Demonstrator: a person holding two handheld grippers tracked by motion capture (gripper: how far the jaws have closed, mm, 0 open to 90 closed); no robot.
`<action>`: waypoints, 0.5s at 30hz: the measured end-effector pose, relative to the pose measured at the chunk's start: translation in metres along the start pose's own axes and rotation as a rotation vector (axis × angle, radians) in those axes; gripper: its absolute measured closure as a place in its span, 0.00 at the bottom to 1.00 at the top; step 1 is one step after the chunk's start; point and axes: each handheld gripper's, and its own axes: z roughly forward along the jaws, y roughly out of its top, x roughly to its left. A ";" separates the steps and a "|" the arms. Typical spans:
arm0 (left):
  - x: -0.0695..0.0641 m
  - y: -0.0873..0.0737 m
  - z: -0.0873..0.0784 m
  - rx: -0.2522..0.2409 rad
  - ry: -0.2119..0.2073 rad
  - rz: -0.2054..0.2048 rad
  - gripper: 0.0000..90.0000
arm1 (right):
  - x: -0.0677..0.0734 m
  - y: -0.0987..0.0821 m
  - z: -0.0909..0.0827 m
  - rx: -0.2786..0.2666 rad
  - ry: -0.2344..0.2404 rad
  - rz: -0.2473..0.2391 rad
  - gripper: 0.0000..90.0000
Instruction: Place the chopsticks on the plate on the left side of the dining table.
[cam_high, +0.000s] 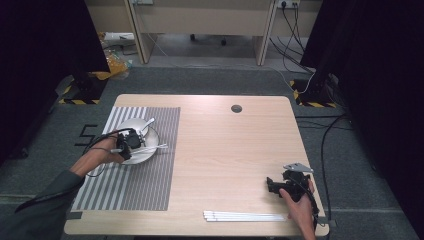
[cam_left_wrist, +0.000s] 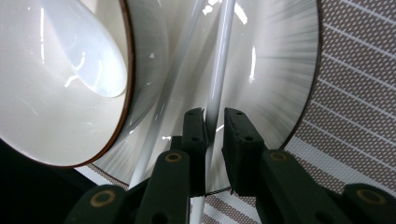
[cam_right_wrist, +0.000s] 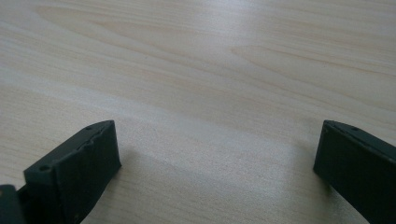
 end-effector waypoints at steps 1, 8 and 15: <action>0.000 0.000 0.000 0.000 0.000 0.000 0.88 | 0.000 0.000 0.000 0.000 0.000 0.000 0.00; 0.001 0.000 -0.001 0.005 0.021 0.004 0.85 | 0.000 0.000 0.000 0.000 0.000 0.000 0.00; 0.005 -0.004 -0.003 0.010 0.060 -0.026 0.82 | 0.000 0.000 0.000 0.000 0.000 0.000 0.00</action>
